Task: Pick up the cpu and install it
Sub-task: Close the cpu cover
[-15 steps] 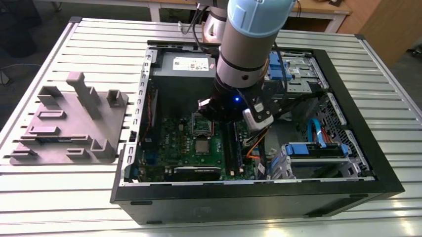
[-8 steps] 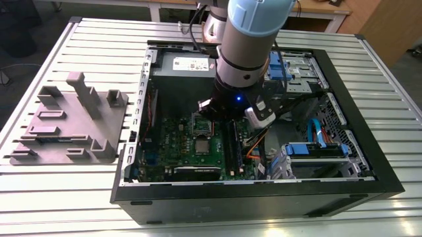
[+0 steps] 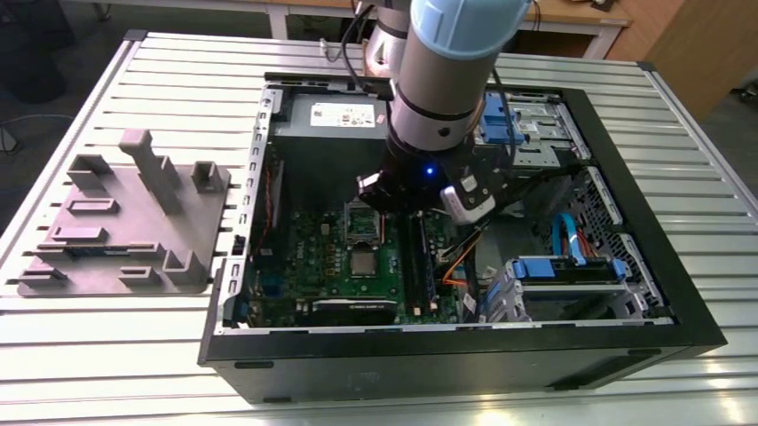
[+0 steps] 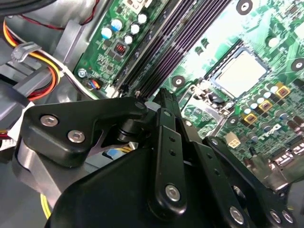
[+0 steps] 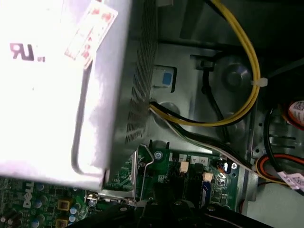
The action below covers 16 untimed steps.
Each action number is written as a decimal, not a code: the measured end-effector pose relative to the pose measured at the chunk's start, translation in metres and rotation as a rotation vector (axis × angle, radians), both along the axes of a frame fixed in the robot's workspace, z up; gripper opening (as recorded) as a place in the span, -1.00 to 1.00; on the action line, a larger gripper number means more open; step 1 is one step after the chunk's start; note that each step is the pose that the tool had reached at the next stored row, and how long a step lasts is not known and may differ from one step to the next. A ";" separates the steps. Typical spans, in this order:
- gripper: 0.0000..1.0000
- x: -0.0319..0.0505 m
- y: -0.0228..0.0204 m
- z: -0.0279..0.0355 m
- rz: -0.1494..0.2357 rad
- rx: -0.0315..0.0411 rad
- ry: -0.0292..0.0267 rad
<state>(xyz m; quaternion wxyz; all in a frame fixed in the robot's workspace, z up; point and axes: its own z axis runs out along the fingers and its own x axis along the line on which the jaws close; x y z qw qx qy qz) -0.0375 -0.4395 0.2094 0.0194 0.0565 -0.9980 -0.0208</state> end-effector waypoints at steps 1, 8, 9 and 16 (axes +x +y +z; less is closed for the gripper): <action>-0.80 0.0002 0.0012 0.0000 0.000 -0.0001 0.0001; -0.80 0.0019 0.0065 -0.0002 0.000 0.0001 0.0000; -0.80 0.0020 0.0067 -0.0002 0.000 0.0001 0.0000; -0.80 0.0028 0.0116 -0.0002 0.000 0.0000 0.0000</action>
